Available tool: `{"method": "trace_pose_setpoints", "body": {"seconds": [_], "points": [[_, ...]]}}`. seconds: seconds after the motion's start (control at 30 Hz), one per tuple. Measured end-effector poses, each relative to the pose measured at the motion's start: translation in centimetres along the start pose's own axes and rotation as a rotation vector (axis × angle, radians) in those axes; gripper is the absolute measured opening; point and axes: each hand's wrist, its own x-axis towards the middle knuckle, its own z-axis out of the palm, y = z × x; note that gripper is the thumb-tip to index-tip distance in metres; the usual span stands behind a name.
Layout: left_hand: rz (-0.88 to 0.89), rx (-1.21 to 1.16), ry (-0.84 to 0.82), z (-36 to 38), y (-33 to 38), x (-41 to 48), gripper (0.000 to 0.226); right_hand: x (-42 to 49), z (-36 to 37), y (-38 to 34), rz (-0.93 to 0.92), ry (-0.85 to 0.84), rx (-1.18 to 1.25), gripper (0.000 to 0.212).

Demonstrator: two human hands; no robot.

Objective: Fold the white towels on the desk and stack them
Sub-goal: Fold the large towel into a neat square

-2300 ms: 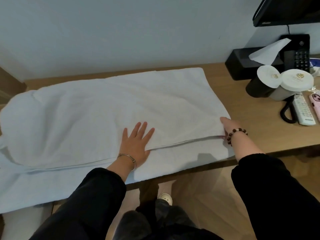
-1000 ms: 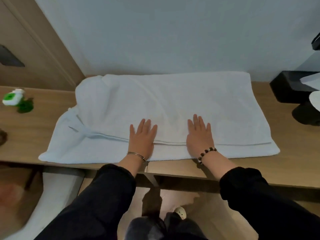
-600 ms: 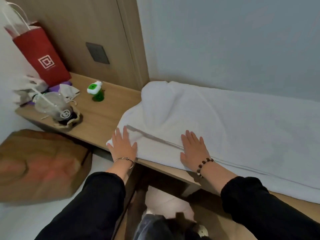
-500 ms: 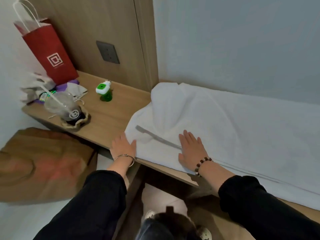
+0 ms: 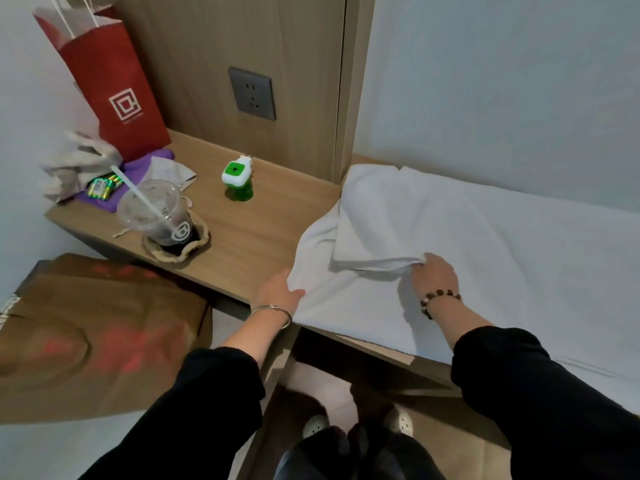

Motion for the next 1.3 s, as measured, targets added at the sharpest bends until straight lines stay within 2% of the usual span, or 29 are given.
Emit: {"method": "trace_pose_setpoints", "body": {"seconds": [0.03,0.1,0.17,0.23,0.27,0.33,0.4,0.47,0.53,0.6,0.7,0.77,0.83,0.9,0.93,1.0,1.07,1.1,1.13,1.2,1.3], "points": [[0.025,0.168,0.058,0.1,0.1,-0.4,0.046,0.5,-0.4,0.1,0.07,0.014,0.101,0.024],[0.213,0.397,0.213,0.6,0.6,-0.8,0.059,1.0,-1.1,0.0,0.111,0.017,0.158,0.032],[0.402,0.387,0.251,1.2,1.6,-0.5,0.058,0.7,-1.1,-0.5,0.067,-0.028,0.073,0.031],[0.356,0.228,0.149,1.3,2.9,0.6,0.05,0.0,-0.8,-1.4,-0.03,-0.076,-0.087,0.009],[0.291,0.14,0.099,1.4,3.3,1.2,0.05,-0.3,-0.6,-1.7,-0.11,-0.073,-0.192,0.009],[0.202,0.042,0.069,1.5,3.9,2.6,0.051,-0.8,0.0,-2.3,-0.376,0.026,-0.378,0.032],[0.165,0.058,0.079,1.4,4.1,3.9,0.051,-1.1,0.7,-2.9,-0.649,0.114,-0.486,0.033],[0.137,0.049,0.092,1.2,4.2,4.9,0.044,-1.0,1.1,-3.2,-0.75,0.029,-0.647,0.032],[0.114,0.035,0.1,1.1,4.4,5.4,0.027,-0.4,1.0,-3.3,-0.703,-0.076,-0.652,0.026],[0.079,0.039,0.066,1.0,4.5,5.6,0.02,0.4,-0.4,-3.8,-0.518,-0.081,-0.407,0.017],[0.009,0.033,0.01,0.1,4.5,5.9,0.019,2.7,-3.9,-4.2,-0.203,0.083,0.013,0.03],[-0.031,0.09,0.053,-0.6,4.4,6.0,0.016,4.0,-6.6,-4.4,-0.048,0.251,0.183,0.038],[-0.07,0.108,0.163,-1.4,4.4,5.7,0.01,4.8,-8.8,-4.5,0.028,0.38,0.284,0.037],[-0.077,0.1,0.293,-1.7,4.6,5.2,0.011,5.1,-10.1,-4.6,0.02,0.412,0.344,0.036],[-0.009,0.143,0.361,-1.6,4.8,5.0,0.019,5.0,-10.5,-4.7,-0.004,0.408,0.357,0.035],[0.337,0.271,0.415,-0.9,6.1,4.8,0.031,4.8,-10.9,-5.0,-0.059,0.396,0.359,0.034],[0.792,0.39,0.243,0.4,8.3,4.8,0.033,4.6,-11.2,-5.3,-0.092,0.452,0.366,0.038],[0.936,0.451,0.114,1.1,9.4,5.2,0.034,4.7,-11.4,-5.4,-0.093,0.516,0.389,0.041],[0.982,0.534,0.011,1.8,10.2,5.6,0.038,4.8,-11.7,-5.6,-0.081,0.591,0.422,0.042],[0.845,0.711,-0.129,2.8,11.1,6.6,0.05,5.1,-12.5,-5.8,-0.038,0.69,0.482,0.044],[0.549,0.746,-0.205,4.2,11.4,7.0,0.058,5.8,-13.1,-5.9,0.036,0.569,0.379,0.044]]}}
